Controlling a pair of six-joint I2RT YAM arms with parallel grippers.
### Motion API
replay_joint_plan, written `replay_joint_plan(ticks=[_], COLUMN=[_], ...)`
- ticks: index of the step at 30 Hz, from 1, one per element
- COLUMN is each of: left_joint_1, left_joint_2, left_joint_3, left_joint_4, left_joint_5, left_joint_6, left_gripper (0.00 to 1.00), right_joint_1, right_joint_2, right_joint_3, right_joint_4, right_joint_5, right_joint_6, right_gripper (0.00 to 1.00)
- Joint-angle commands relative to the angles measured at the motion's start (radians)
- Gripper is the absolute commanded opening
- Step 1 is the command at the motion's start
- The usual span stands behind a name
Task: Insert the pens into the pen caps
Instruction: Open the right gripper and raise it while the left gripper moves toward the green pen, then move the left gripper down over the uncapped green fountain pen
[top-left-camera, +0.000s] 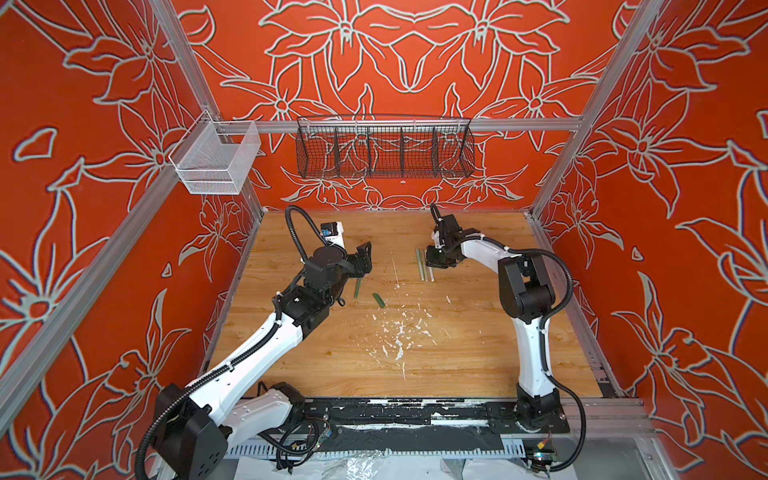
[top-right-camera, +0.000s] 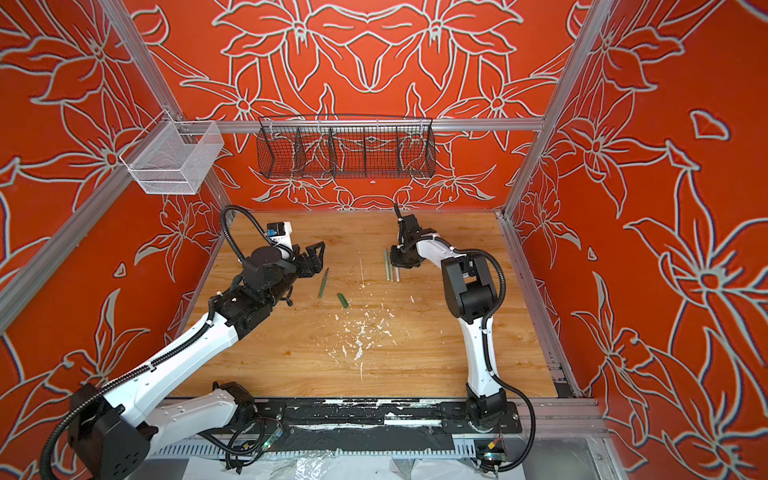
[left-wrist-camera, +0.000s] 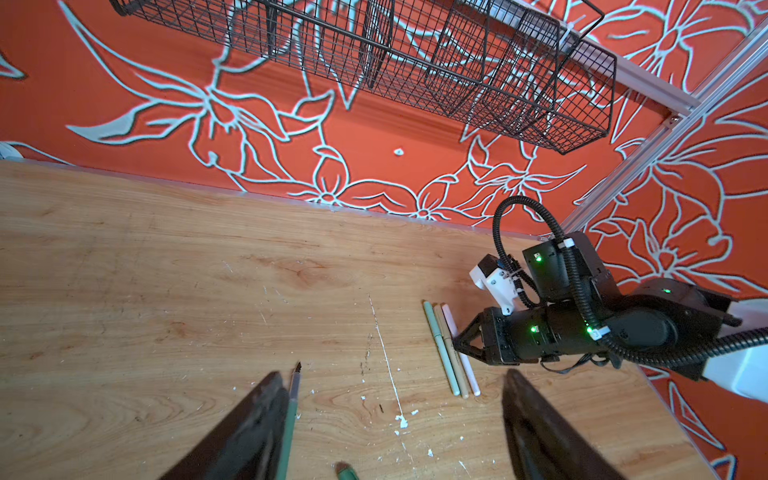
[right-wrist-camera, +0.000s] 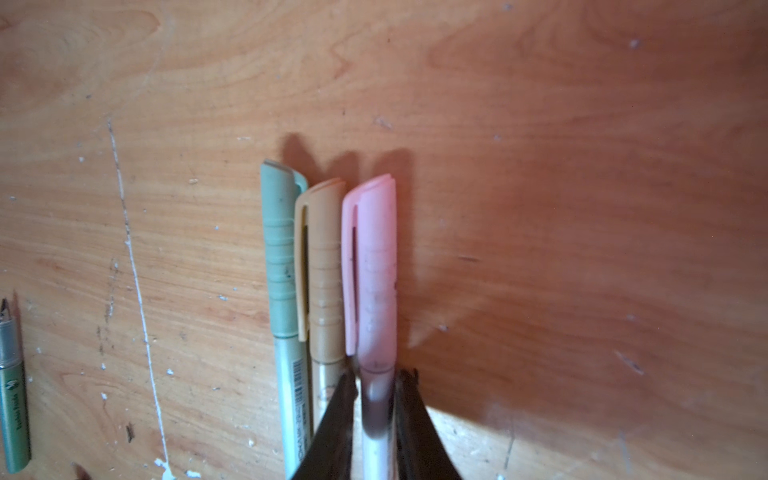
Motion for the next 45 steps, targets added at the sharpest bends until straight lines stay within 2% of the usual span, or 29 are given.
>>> replay_joint_plan(ticks=[1,10,14,18,22,25,27,31,38,39,42,45], left_joint_1=[0.007,0.017,0.022,0.039,0.103,0.154,0.169,0.177,0.178,0.178,0.177,0.177], left_joint_2=[0.006,0.027,0.074,0.17,0.326,0.492,0.602,0.732,0.834,0.847,0.888,0.921], left_joint_3=[0.021,0.024,0.059,0.135,0.292,0.468,0.574,0.637,0.668,0.667,0.675,0.681], left_joint_4=[0.006,0.002,-0.049,-0.15,-0.347,-0.565,-0.697,-0.78,-0.817,-0.818,-0.835,-0.856], left_joint_5=[0.003,0.002,-0.046,-0.087,0.023,0.149,0.187,0.234,0.247,0.237,0.199,0.176], left_joint_6=[-0.009,-0.006,0.02,0.078,0.067,0.074,0.099,0.122,0.17,0.17,0.177,0.18], left_gripper=[0.8,0.8,0.8,0.8,0.79,0.76,0.75,0.73,0.61,0.61,0.51,0.47], right_joint_1=[-0.005,-0.005,-0.002,0.004,0.009,0.009,0.009,0.01,0.01,0.009,0.011,0.01], right_joint_2=[-0.054,-0.213,-0.321,-0.437,-0.551,-0.609,-0.635,-0.669,-0.699,-0.702,-0.712,-0.729], right_joint_3=[0.003,-0.06,-0.163,-0.294,-0.428,-0.479,-0.506,-0.56,-0.614,-0.616,-0.619,-0.635], right_joint_4=[-0.033,-0.013,0.021,0.045,0.069,0.054,0.053,0.073,0.122,0.125,0.132,0.149], right_joint_5=[0.011,-0.002,0.006,0.062,0.113,0.097,0.078,0.077,0.049,0.044,0.037,0.033], right_joint_6=[0.011,0.004,0.027,0.048,0.069,0.068,0.057,0.073,0.115,0.118,0.124,0.132], right_gripper=[0.21,0.23,0.25,0.25,0.25,0.27,0.28,0.29,0.29,0.29,0.29,0.29])
